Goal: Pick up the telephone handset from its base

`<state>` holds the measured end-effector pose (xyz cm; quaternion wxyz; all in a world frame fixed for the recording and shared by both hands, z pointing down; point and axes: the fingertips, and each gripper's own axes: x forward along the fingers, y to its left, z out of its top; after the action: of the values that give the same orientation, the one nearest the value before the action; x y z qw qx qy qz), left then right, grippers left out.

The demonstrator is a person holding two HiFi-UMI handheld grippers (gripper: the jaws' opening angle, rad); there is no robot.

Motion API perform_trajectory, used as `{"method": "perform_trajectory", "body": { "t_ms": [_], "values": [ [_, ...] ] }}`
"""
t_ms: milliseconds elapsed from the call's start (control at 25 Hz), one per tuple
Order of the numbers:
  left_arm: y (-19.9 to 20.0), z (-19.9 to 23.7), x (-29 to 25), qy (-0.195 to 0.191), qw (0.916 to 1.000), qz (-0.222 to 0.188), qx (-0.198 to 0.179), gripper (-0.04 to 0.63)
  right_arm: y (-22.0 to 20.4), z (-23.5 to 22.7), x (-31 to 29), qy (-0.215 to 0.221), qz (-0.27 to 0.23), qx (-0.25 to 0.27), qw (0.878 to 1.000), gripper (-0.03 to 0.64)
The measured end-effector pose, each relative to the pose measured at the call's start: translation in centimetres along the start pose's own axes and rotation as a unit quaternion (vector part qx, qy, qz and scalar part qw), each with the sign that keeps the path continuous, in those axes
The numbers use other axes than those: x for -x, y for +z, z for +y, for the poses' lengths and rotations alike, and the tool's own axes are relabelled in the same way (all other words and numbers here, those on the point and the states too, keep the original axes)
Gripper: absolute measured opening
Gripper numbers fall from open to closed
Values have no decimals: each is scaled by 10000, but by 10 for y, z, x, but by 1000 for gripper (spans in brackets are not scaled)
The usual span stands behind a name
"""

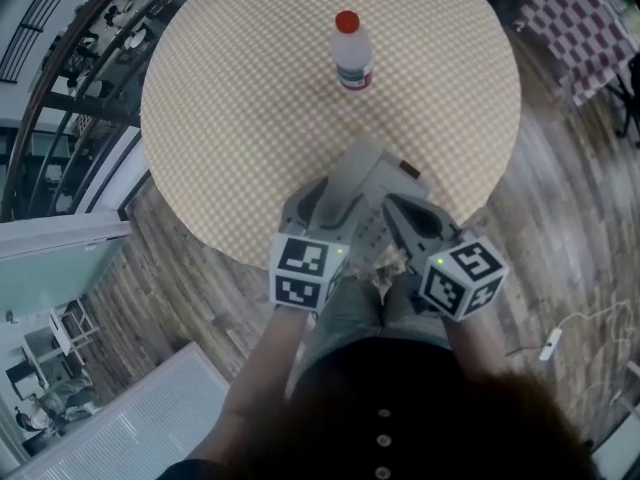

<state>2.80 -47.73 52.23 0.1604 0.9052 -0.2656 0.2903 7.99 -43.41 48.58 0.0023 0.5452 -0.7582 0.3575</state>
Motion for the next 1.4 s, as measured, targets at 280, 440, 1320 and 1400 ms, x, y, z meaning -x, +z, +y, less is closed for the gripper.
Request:
{"method": "perform_trajectory", "body": {
  "t_ms": [280, 440, 1320, 1400],
  "values": [
    [-2, 5, -14, -157, 9990, 308, -285, 282, 2, -4, -5, -27, 20, -103, 9999, 11],
    [-7, 7, -21, -150, 9989, 372, -243, 281, -1, -11, -7, -84, 18, -244, 9997, 11],
    [-14, 12, -32, -192, 9959, 526, -715, 222, -12, -15, -14, -93, 136, -418, 9990, 11],
    [-14, 13, -32, -173, 9960, 530, -704, 222, -12, -15, -14, -86, 127, -419, 9990, 11]
  ]
}}
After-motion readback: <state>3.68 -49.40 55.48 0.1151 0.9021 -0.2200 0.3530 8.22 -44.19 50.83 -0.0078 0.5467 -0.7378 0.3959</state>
